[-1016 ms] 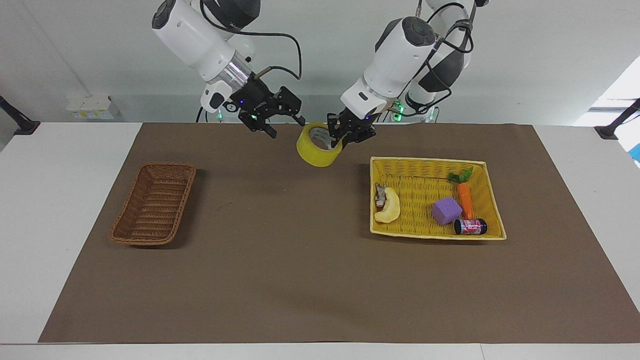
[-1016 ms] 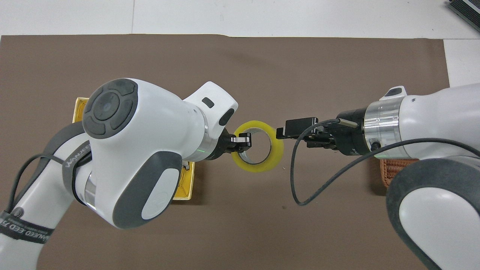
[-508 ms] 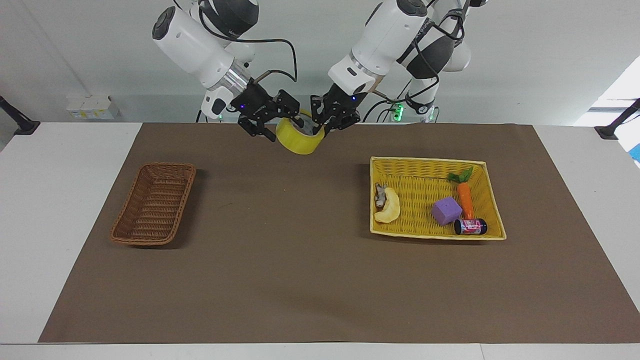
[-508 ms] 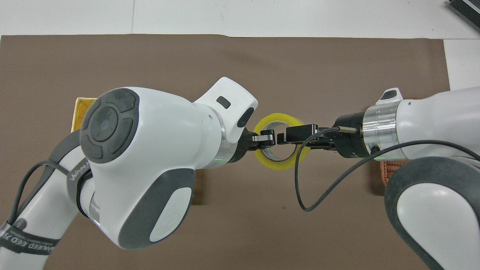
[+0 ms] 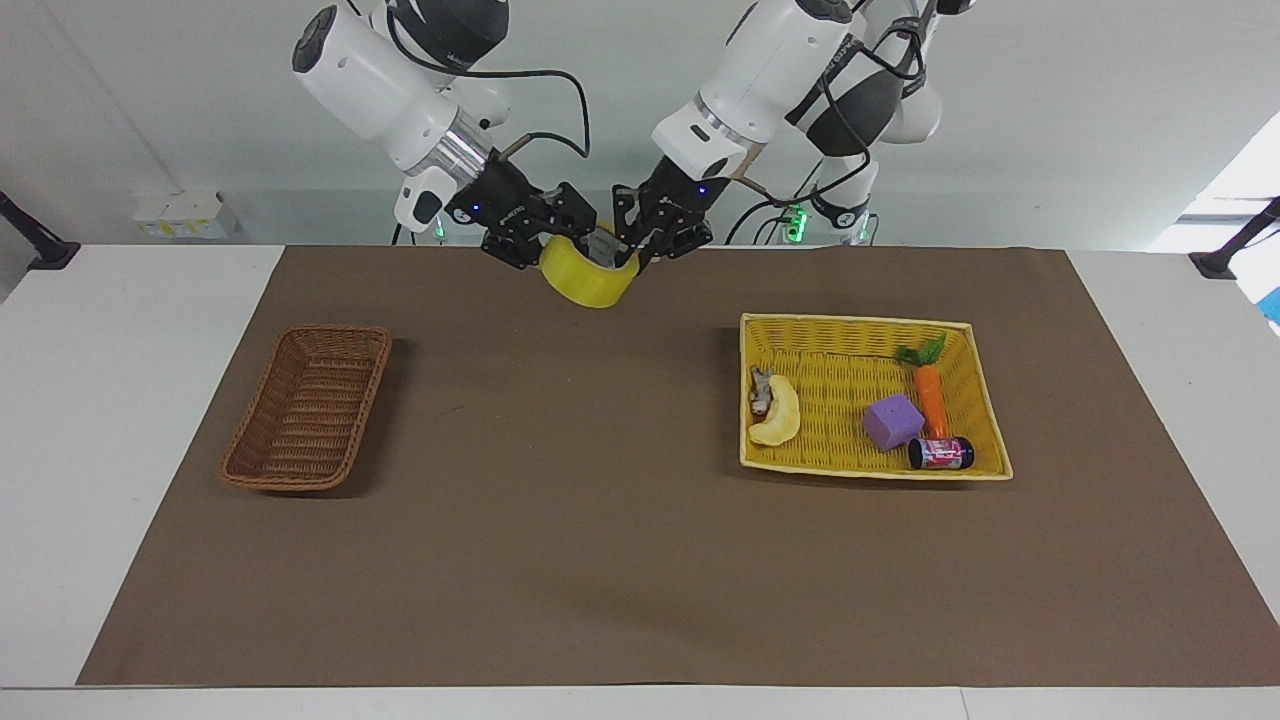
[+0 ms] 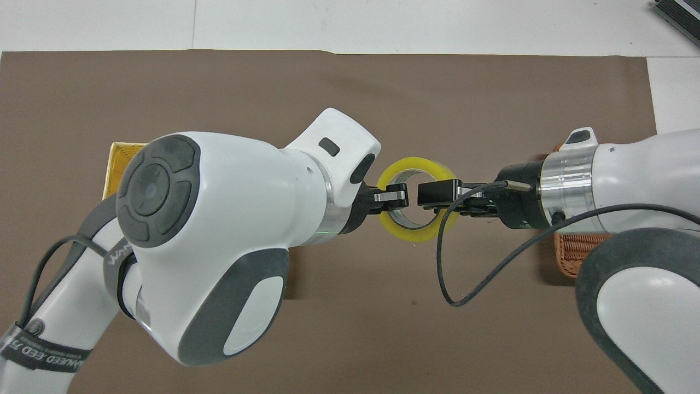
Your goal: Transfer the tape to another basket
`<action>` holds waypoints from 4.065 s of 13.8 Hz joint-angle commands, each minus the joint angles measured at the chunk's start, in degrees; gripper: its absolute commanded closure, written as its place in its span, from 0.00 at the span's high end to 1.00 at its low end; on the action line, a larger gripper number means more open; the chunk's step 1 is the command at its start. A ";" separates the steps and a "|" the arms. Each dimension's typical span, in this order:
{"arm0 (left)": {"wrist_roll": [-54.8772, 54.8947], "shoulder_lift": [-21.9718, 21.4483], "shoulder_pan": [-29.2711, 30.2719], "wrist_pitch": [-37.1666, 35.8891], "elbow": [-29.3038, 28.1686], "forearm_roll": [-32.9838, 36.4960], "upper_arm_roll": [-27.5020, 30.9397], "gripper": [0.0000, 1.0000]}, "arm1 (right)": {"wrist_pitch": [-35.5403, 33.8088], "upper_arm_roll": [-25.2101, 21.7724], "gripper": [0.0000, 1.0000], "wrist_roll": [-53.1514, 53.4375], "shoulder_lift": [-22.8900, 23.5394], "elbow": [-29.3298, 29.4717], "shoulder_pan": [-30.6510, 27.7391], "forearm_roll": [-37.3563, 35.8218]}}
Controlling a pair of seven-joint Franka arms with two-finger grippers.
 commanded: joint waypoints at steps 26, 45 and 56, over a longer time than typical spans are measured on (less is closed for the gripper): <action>31.67 -12.85 33.23 -26.69 -7.72 13.97 2.54 1.00 | -6.61 -0.20 0.00 -0.29 -0.15 3.85 -9.58 2.05; 35.65 -7.92 37.02 -33.29 0.97 18.56 2.63 1.00 | -19.30 -4.33 0.00 -34.01 3.96 4.91 -32.09 -20.63; 35.65 -9.07 33.18 -33.47 0.88 18.82 5.16 1.00 | -3.56 -4.77 0.00 -47.85 20.49 1.57 -33.94 -20.54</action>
